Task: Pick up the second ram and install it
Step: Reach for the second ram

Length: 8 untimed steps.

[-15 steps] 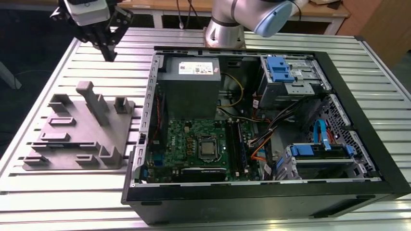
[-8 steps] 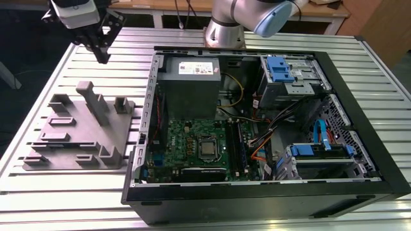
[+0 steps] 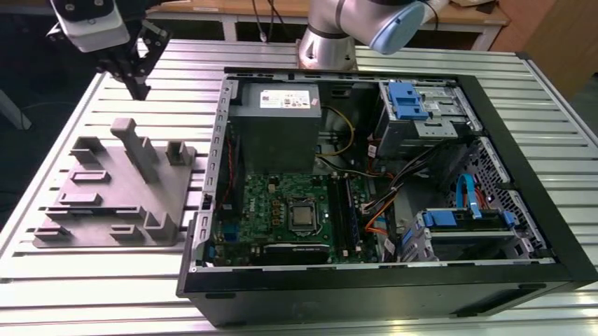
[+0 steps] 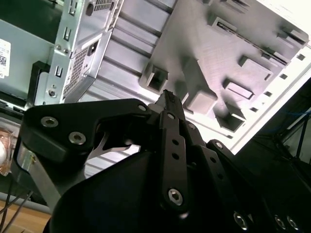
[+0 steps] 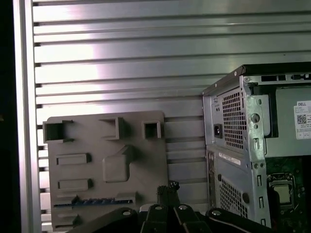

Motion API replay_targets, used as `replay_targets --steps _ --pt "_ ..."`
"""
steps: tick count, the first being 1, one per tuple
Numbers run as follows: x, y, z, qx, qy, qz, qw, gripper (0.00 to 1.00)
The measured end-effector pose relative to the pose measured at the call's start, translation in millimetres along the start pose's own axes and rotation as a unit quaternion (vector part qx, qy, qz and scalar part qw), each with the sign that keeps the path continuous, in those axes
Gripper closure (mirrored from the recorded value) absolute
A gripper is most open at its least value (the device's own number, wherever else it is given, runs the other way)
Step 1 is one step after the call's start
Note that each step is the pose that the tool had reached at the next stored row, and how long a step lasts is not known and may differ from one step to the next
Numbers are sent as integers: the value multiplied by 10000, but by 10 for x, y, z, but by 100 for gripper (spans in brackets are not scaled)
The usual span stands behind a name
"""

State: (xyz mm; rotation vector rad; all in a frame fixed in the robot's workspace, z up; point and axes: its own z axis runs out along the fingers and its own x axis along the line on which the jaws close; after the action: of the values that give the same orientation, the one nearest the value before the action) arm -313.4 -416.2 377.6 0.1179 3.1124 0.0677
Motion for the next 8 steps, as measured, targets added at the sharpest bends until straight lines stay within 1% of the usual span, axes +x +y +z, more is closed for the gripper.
replay_targets --steps 8 --pt "108 -124 49 0 0 0 10000 93"
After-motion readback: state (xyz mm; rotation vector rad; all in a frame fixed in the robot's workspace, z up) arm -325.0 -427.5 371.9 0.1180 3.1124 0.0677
